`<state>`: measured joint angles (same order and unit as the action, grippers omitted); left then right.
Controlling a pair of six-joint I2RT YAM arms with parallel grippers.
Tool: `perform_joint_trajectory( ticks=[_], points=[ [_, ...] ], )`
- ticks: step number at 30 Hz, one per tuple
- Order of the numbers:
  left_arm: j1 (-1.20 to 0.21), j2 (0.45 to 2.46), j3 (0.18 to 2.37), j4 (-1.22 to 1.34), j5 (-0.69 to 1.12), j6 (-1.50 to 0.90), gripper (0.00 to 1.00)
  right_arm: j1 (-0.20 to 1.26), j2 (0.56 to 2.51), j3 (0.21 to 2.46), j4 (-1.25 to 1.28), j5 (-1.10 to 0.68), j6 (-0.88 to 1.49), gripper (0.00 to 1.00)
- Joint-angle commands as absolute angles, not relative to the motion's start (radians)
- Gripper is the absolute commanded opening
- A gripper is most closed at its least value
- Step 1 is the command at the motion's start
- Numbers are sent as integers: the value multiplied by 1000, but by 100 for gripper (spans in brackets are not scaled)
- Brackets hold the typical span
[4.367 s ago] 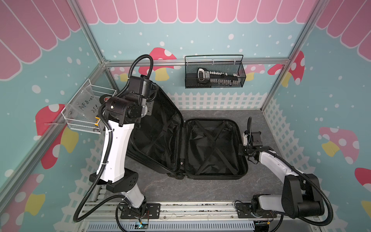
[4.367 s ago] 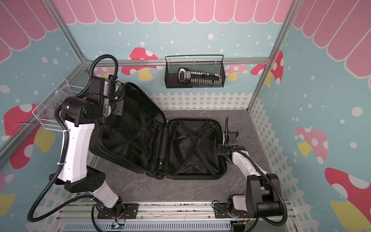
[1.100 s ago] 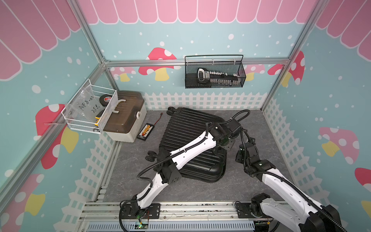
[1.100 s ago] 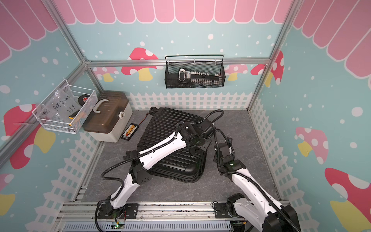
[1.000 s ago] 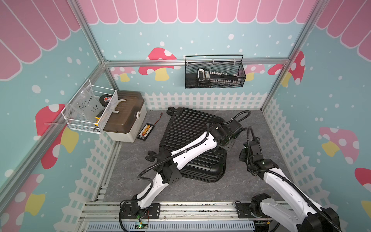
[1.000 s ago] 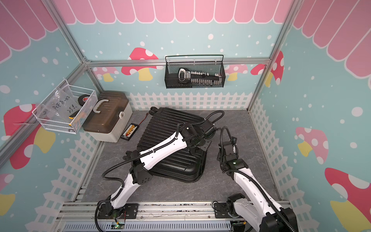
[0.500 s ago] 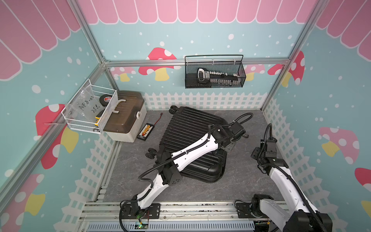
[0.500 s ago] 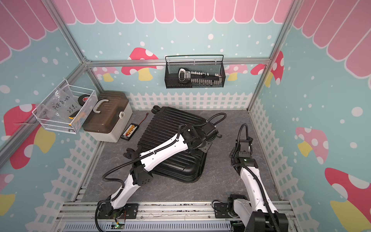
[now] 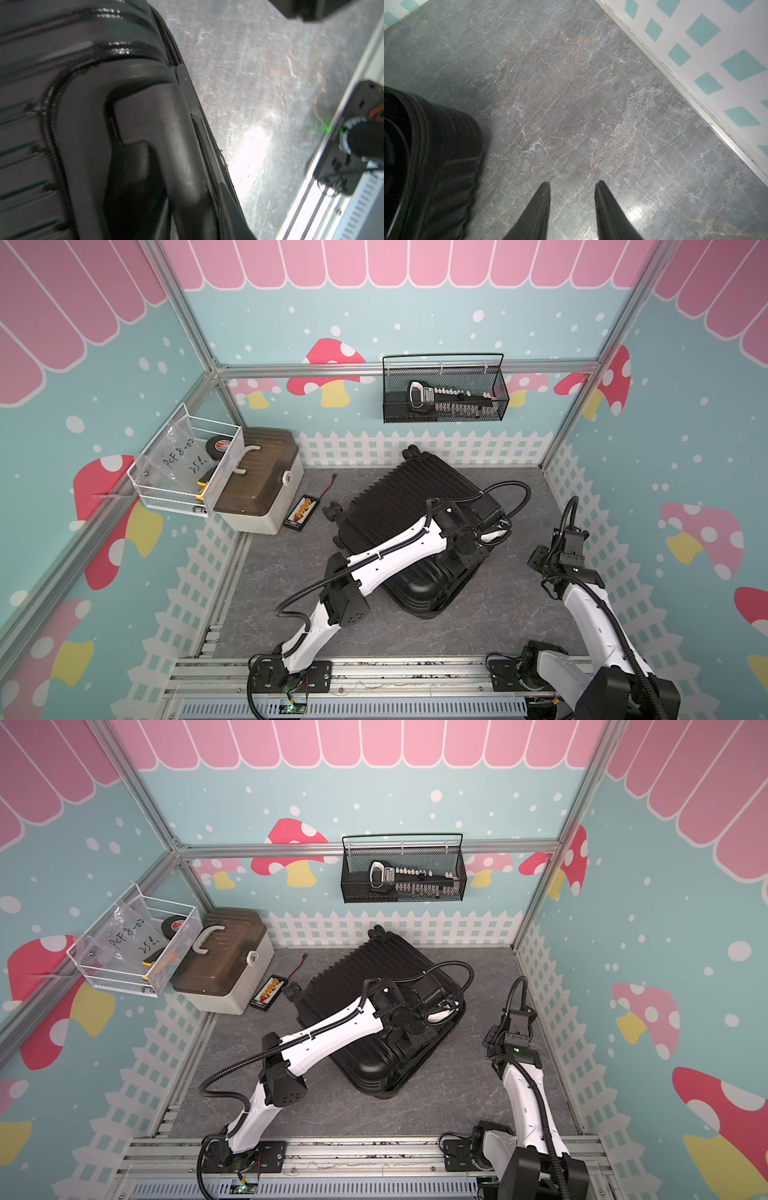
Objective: Close the suitcase zippers
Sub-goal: Adjust the suitcase at the center of the board.
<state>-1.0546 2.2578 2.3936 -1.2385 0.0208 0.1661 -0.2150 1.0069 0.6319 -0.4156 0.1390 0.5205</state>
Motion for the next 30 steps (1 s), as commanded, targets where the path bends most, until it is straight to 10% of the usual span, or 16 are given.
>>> perform_joint_trajectory(
  ticks=[1, 17, 30],
  points=[
    [-1041, 2231, 2319, -1284, 129, 554, 24, -228, 1014, 652, -410, 127, 497, 40],
    [-884, 2104, 2150, -1280, 166, 1033, 36, -254, 1059, 657, -373, 0, 441, 44],
    [-904, 1810, 2030, -1079, 215, 670, 53, -244, 1166, 711, -255, -276, 356, 46]
  ],
)
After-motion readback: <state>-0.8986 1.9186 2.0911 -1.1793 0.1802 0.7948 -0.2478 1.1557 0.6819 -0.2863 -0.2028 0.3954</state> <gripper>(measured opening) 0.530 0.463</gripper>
